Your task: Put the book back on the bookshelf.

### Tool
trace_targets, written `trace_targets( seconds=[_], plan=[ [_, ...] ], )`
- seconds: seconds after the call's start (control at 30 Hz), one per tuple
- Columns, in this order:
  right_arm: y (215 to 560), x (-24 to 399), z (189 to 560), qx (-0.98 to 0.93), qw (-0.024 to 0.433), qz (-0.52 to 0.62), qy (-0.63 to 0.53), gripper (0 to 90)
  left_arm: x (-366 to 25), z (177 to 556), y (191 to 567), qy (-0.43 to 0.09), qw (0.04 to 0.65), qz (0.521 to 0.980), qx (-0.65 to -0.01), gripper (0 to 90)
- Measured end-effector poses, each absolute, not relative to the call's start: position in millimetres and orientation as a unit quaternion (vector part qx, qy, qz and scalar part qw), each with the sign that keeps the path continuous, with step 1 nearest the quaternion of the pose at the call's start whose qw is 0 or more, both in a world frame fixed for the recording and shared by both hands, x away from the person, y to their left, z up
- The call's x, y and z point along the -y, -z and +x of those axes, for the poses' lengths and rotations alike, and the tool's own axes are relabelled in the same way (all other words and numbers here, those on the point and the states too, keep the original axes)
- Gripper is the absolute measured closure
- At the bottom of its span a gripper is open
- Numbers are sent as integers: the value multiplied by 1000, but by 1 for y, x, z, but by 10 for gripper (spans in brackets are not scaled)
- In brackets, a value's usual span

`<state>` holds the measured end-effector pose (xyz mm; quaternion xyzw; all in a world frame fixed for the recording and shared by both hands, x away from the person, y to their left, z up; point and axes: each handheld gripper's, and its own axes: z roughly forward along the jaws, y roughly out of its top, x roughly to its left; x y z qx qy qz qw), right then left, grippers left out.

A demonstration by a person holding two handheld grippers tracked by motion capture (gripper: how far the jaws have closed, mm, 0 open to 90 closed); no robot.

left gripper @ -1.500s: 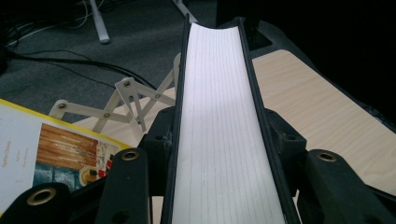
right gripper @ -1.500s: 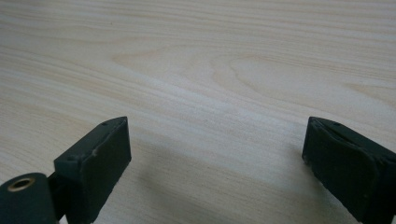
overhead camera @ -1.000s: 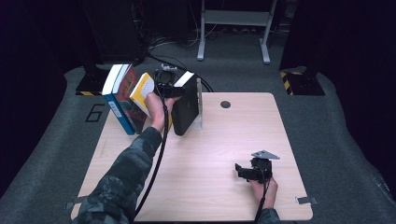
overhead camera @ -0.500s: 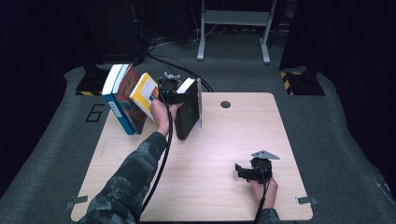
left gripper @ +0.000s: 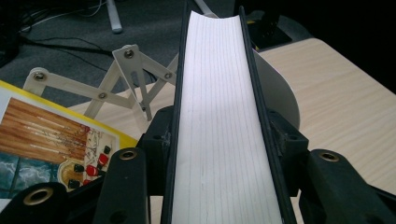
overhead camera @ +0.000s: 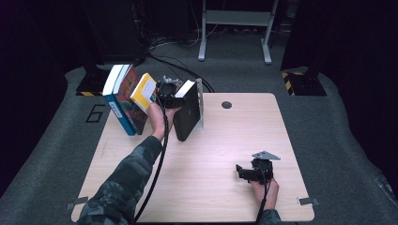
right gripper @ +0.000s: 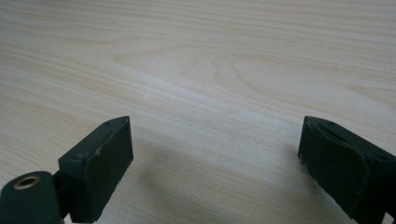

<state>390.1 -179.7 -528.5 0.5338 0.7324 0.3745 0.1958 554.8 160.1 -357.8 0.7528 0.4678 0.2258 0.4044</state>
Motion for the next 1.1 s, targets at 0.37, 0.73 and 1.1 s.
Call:
trace_targets(
  seconds=[0.37,0.73,1.1],
  plan=[
    [528,180,390,-732,195,534,-375,100,-157,569,338,-199,381,790,-437,451],
    [528,180,390,-732,195,535,-375,104,-142,593,333,-182,338,816,-432,419],
    [528,180,390,-729,192,537,-378,110,-136,587,332,-203,350,792,-457,538]
  ],
)
